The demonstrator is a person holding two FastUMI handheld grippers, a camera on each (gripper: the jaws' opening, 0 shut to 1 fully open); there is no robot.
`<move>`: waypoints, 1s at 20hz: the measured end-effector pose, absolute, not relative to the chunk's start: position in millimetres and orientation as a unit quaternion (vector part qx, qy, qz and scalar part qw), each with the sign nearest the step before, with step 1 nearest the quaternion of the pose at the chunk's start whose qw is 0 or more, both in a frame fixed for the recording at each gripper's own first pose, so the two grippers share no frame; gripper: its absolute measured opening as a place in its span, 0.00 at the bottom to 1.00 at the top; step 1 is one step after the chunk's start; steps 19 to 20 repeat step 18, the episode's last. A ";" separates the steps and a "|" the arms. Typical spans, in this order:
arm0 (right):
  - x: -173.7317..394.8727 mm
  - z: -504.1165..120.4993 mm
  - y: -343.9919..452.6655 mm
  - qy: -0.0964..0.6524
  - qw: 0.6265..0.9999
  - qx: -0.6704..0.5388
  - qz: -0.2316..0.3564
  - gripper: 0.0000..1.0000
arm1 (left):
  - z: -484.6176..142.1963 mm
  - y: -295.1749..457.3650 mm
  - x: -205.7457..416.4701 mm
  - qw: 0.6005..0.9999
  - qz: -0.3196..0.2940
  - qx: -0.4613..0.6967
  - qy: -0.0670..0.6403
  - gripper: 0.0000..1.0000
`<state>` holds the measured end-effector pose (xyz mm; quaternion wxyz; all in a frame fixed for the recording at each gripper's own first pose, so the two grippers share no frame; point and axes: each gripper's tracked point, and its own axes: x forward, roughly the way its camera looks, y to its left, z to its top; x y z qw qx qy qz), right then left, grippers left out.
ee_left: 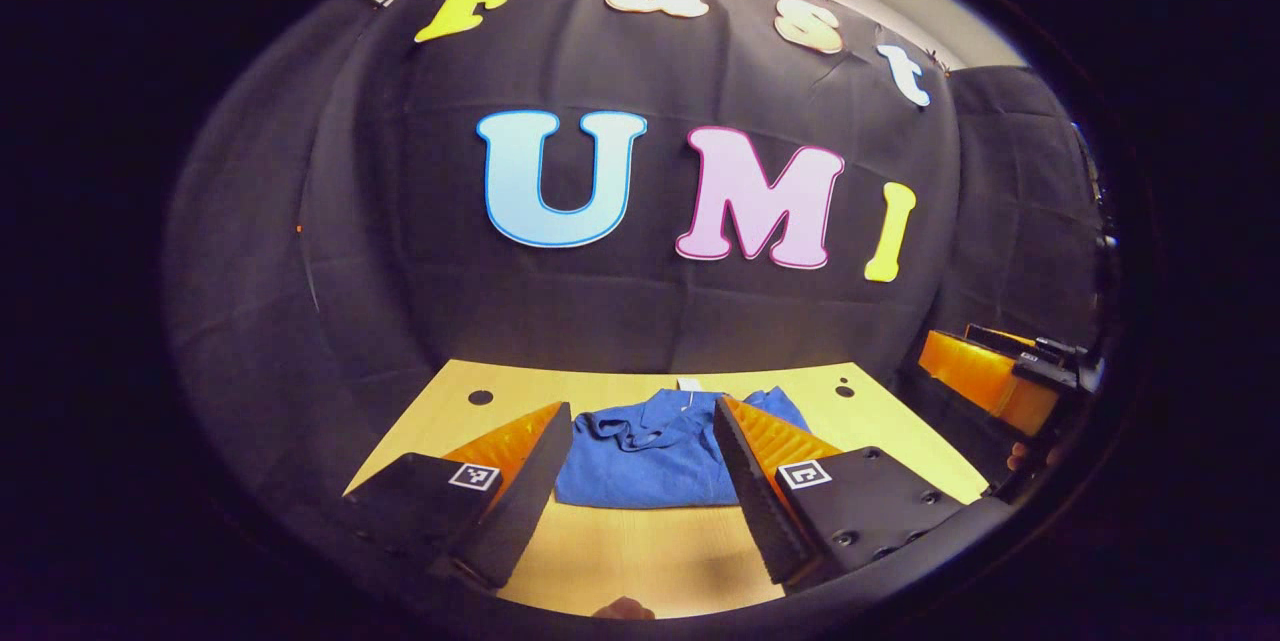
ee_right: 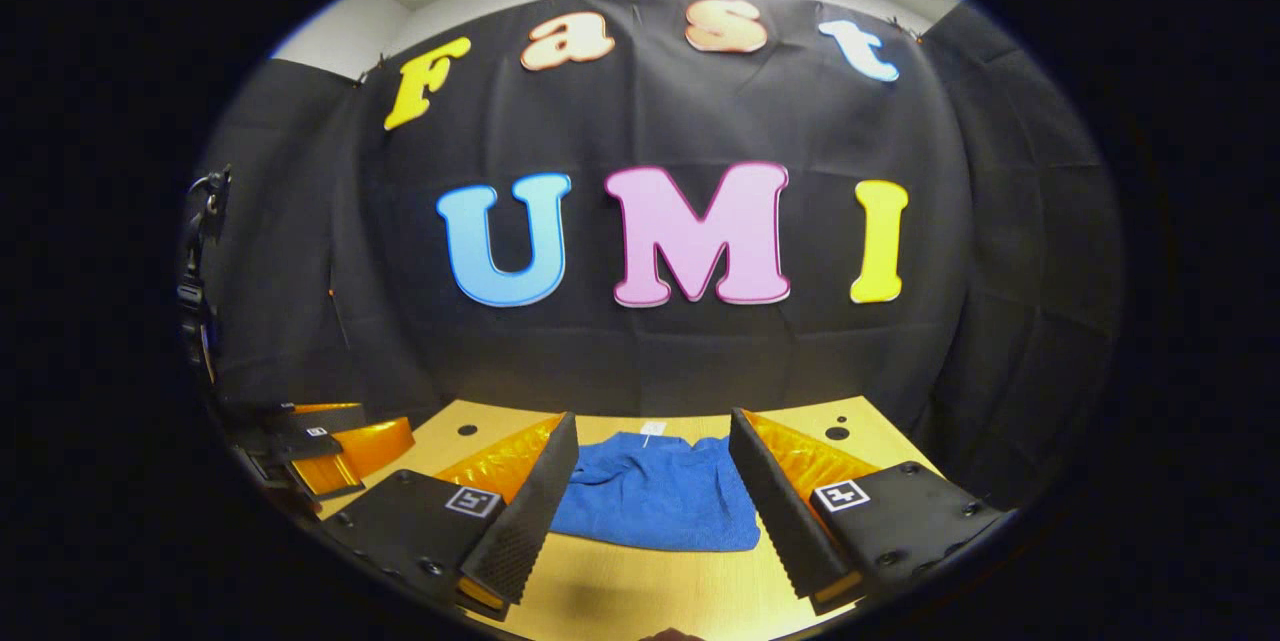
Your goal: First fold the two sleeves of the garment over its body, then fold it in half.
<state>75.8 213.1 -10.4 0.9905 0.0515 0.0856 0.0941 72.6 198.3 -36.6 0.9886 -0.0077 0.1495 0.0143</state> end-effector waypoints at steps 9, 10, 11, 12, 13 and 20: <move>0.3 35.6 226.9 0.021 0.996 0.022 0.089 0.97 | 4.1 180.3 5.9 0.997 -0.003 0.003 0.080 0.82; -3.2 38.3 229.2 0.018 0.995 0.022 0.090 0.97 | 4.6 183.0 3.8 0.997 -0.002 -0.004 0.081 0.80; -4.3 40.9 230.8 0.017 0.995 0.022 0.091 0.86 | 4.5 184.2 1.7 0.996 0.000 -0.011 0.084 0.82; -6.3 43.8 231.1 0.014 0.996 0.020 0.091 0.86 | 5.4 184.7 -0.2 0.996 0.001 -0.016 0.083 0.82; -7.2 45.5 230.7 0.013 0.996 0.018 0.090 0.97 | 6.7 184.9 -1.0 0.996 0.001 -0.019 0.083 0.82; -11.1 47.9 233.7 0.012 0.996 0.018 0.089 0.86 | 7.2 186.4 3.1 0.996 -0.002 -0.011 0.087 0.82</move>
